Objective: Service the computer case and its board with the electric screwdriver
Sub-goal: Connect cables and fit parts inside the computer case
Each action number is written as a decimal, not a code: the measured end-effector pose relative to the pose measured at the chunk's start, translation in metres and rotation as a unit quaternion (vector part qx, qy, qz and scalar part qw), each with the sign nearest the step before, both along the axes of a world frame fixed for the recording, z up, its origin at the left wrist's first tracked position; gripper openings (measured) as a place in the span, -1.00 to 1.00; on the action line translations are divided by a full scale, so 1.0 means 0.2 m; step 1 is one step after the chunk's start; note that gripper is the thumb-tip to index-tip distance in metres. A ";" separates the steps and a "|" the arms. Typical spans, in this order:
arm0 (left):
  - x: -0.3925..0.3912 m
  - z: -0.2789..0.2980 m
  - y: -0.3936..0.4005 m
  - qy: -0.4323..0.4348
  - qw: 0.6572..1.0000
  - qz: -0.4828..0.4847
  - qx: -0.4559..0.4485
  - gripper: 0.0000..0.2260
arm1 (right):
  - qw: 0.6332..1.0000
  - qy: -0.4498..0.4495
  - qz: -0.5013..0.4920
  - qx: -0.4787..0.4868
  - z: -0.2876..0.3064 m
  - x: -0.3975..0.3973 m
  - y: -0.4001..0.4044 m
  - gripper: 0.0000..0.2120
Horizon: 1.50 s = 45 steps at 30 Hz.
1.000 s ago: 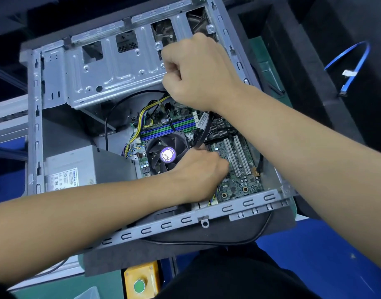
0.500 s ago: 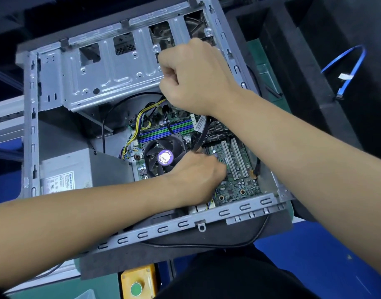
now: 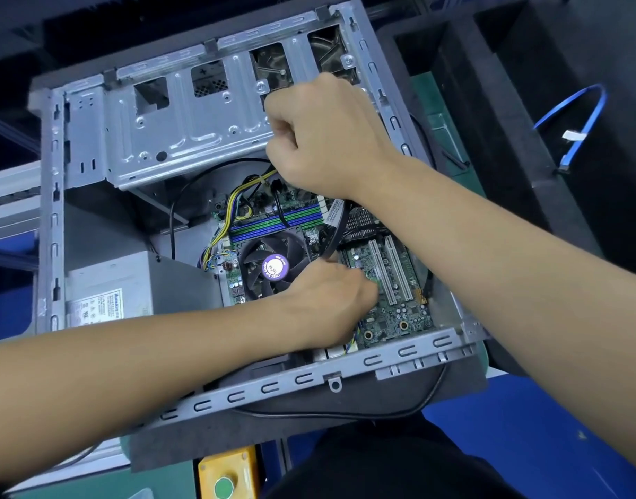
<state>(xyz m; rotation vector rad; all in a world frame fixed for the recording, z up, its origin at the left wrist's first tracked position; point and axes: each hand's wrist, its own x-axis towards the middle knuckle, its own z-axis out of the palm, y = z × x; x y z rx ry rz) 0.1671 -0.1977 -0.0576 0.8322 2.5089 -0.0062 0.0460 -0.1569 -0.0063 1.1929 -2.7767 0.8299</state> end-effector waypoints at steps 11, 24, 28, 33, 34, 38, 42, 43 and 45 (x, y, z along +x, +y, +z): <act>0.00 0.00 0.00 0.004 1.000 -0.003 -0.004 -0.80 | 1.000 -0.004 -0.009 -0.005 0.00 0.00 0.00 -0.83; -0.01 0.01 -0.01 0.039 0.999 0.008 0.018 -0.69 | 1.000 0.003 -0.009 0.009 0.00 0.00 0.00 -0.89; 0.00 0.00 -0.01 0.047 0.999 0.012 0.010 -0.69 | 1.000 0.001 -0.009 0.005 0.00 0.00 0.00 -0.90; 0.00 -0.01 0.00 0.043 0.999 0.011 0.000 -0.68 | 1.000 0.002 -0.014 0.005 0.00 -0.01 -0.01 -0.82; -0.01 0.00 0.00 0.037 0.999 0.011 0.000 -0.67 | 1.000 0.004 -0.014 0.007 0.00 -0.01 -0.01 -0.82; -0.01 0.01 0.00 0.014 1.000 0.020 -0.007 -0.67 | 1.000 0.008 -0.009 0.008 0.00 -0.01 0.00 -0.90; -0.01 0.01 0.00 0.007 1.000 0.009 0.000 -0.65 | 1.000 0.009 -0.005 0.010 0.00 0.00 0.00 -0.91; -0.01 0.01 0.00 0.006 1.000 0.003 0.000 -0.65 | 1.000 0.010 -0.005 0.010 0.00 0.00 0.00 -0.91; -0.01 0.01 0.00 0.002 1.000 -0.001 0.000 -0.64 | 1.000 0.009 -0.007 0.007 0.00 0.00 0.00 -0.91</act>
